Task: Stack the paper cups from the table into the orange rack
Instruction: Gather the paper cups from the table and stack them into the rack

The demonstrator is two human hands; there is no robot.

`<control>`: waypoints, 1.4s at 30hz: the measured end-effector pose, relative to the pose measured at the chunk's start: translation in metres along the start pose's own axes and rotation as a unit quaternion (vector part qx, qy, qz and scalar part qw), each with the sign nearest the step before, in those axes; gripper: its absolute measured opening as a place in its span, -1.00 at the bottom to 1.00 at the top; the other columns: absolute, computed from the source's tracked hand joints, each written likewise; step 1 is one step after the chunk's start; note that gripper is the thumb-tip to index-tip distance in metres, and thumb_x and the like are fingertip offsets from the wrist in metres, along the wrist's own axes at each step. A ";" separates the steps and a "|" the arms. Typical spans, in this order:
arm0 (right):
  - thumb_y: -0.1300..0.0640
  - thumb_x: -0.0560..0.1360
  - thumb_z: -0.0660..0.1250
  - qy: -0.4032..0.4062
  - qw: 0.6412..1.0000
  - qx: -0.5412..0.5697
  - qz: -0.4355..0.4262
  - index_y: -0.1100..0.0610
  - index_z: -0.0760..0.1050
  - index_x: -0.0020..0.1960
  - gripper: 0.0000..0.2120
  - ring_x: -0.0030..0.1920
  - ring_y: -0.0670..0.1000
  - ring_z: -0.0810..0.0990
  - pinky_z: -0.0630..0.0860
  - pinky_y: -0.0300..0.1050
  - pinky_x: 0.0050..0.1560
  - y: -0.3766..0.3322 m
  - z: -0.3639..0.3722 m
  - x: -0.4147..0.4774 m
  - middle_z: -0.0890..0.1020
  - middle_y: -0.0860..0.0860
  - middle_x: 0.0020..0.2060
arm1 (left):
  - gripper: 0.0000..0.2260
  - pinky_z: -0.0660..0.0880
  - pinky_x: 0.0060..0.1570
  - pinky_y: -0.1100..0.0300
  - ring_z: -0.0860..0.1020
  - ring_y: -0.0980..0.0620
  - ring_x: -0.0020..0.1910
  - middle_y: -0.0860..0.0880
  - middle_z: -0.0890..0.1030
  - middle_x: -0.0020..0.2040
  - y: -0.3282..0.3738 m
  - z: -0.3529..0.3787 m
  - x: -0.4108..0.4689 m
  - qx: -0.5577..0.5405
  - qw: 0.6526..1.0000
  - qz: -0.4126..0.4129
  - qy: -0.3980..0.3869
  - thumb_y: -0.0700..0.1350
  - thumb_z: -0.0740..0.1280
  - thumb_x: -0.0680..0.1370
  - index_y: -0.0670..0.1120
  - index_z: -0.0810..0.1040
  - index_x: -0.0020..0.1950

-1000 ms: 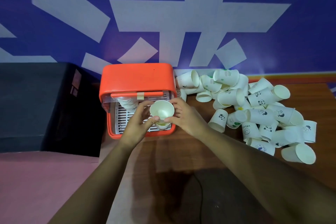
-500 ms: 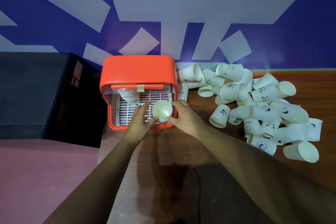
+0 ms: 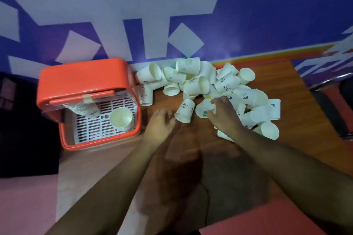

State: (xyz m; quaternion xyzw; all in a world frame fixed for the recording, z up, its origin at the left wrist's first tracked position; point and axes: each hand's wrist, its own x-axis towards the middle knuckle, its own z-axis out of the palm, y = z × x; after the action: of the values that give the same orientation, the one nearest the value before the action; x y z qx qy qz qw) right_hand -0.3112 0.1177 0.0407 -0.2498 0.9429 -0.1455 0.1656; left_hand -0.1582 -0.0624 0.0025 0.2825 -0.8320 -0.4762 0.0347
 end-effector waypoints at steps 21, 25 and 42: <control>0.26 0.39 0.39 -0.012 0.956 -0.237 -0.174 0.00 0.35 0.35 -0.43 0.22 0.17 0.38 0.37 0.04 0.18 0.033 0.034 0.052 0.42 0.04 0.23 | -0.41 0.49 0.00 0.07 0.54 -0.11 0.14 -0.16 0.51 0.19 -0.024 0.070 0.020 -0.027 0.982 -0.178 0.051 0.06 0.55 0.38 -0.13 0.30 0.20; 0.17 0.39 0.45 -0.013 0.950 -0.242 -0.199 0.00 0.43 0.26 -0.53 0.19 0.14 0.39 0.34 0.01 0.18 0.027 0.028 0.052 0.43 0.04 0.22 | -0.45 0.55 0.08 0.01 0.55 -0.06 0.16 -0.10 0.51 0.22 -0.023 0.049 -0.006 -0.074 0.978 -0.186 0.066 0.03 0.56 0.39 -0.05 0.29 0.18; 0.20 0.41 0.48 -0.307 0.833 0.458 -0.052 0.00 0.47 0.29 -0.52 0.18 0.08 0.61 0.52 0.05 0.28 -0.045 -0.072 -0.018 0.57 0.17 0.19 | -0.66 0.61 0.08 -0.11 0.65 -0.07 0.07 -0.15 0.62 0.19 0.050 -0.060 -0.093 -0.358 0.904 -0.100 0.210 0.11 0.44 0.49 0.03 0.57 0.22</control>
State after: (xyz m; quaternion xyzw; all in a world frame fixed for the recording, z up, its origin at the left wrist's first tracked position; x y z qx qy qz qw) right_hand -0.3051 0.1031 0.1261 -0.2258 0.6550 -0.4846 0.5340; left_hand -0.0828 -0.0426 0.0959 0.4263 -0.5467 -0.6722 0.2599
